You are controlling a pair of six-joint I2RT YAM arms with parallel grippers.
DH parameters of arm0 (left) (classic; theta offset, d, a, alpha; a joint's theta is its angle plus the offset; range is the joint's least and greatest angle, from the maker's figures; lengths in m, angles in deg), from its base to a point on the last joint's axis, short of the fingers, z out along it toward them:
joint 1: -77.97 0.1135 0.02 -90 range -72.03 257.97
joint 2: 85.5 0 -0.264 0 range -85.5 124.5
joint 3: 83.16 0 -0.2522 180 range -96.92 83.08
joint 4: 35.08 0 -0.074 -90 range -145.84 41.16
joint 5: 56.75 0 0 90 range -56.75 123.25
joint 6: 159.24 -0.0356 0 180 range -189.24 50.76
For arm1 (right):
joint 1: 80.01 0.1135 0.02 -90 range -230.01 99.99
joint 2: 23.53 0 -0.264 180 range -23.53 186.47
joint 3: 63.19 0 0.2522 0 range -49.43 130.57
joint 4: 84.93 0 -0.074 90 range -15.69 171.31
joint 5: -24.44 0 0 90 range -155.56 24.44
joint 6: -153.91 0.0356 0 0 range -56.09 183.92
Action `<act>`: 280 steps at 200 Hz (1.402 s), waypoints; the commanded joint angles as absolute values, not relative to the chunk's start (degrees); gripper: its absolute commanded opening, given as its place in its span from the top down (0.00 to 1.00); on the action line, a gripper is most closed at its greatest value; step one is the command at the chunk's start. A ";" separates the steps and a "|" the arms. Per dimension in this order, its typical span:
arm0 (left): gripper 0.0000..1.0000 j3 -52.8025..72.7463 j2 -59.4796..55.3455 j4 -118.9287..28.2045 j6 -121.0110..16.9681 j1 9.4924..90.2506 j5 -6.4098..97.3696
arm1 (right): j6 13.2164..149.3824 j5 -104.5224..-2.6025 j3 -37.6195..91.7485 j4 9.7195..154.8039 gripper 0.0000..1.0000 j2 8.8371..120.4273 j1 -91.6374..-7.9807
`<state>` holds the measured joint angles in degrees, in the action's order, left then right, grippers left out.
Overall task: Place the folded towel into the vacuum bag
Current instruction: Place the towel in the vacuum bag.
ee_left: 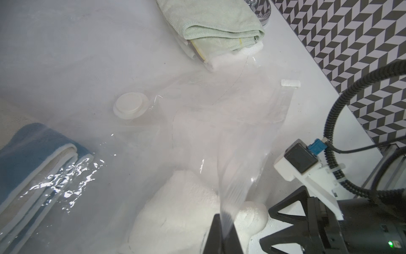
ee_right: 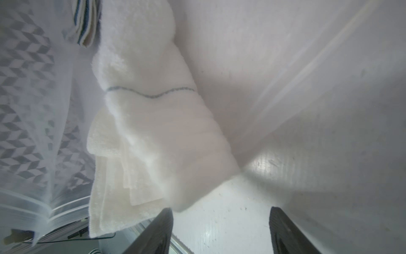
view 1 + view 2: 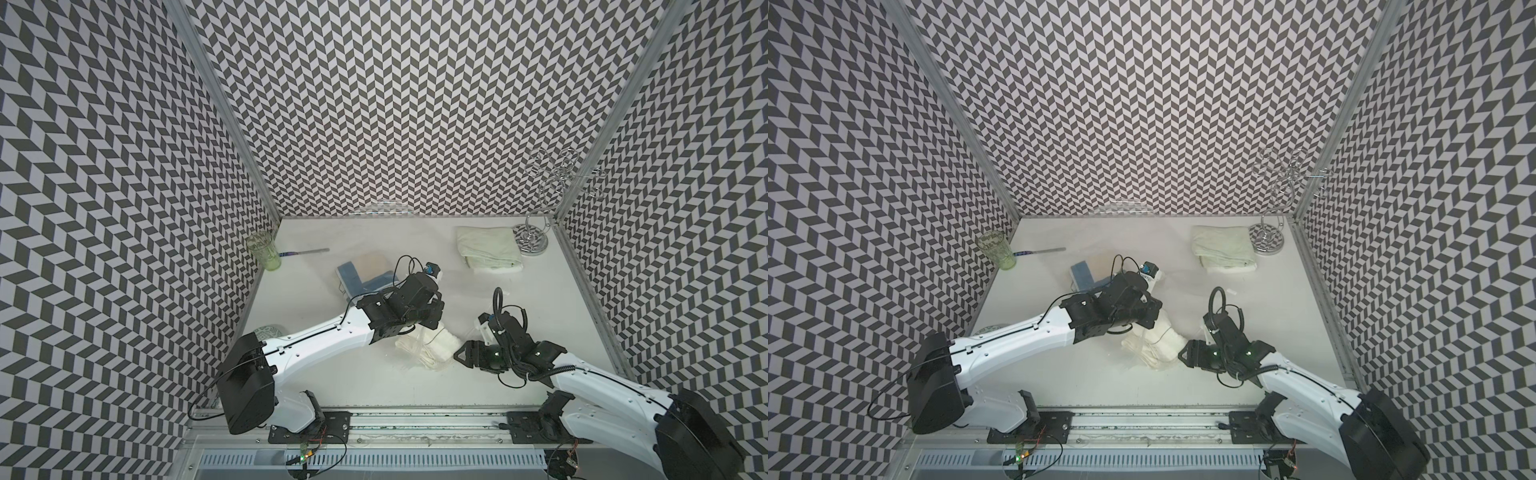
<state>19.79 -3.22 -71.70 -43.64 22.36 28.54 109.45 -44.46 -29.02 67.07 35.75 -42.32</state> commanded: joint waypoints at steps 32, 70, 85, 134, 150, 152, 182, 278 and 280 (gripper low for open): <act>1.00 20.32 -2.00 -68.67 -43.07 21.43 29.60 | 112.02 -43.37 -29.82 78.35 0.40 36.91 -42.30; 1.00 19.97 -1.60 -68.80 -43.40 21.20 29.96 | 114.01 -42.54 -29.90 83.46 0.63 37.76 -42.04; 1.00 19.97 -1.48 -68.71 -43.40 21.19 29.99 | 114.16 -43.40 -28.32 83.99 0.70 37.74 -41.87; 1.00 19.09 -1.11 -68.71 -43.51 20.93 30.04 | 110.07 -47.32 -20.67 77.98 0.74 44.38 -41.87; 1.00 19.04 -1.14 -68.98 -43.60 20.91 29.82 | 108.05 -48.69 -19.83 73.74 0.64 43.56 -41.87; 1.00 19.14 -1.15 -68.97 -43.65 20.88 29.80 | 107.82 -48.91 -19.81 73.16 0.61 43.38 -41.87; 1.00 19.50 -1.21 -68.62 -43.58 20.88 29.89 | 105.93 -47.91 -22.12 68.65 0.40 40.70 -41.87; 1.00 19.45 -0.86 -68.28 -43.44 20.40 30.13 | 113.87 -43.45 -27.23 86.98 0.44 47.99 -41.84; 1.00 19.51 -0.86 -68.27 -43.41 20.40 30.16 | 114.09 -43.42 -27.33 87.43 0.44 48.11 -41.86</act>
<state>19.90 -1.01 -70.34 -43.61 20.98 29.52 110.61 -44.72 -26.16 78.17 46.46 -42.21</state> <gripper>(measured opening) 0.052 0.581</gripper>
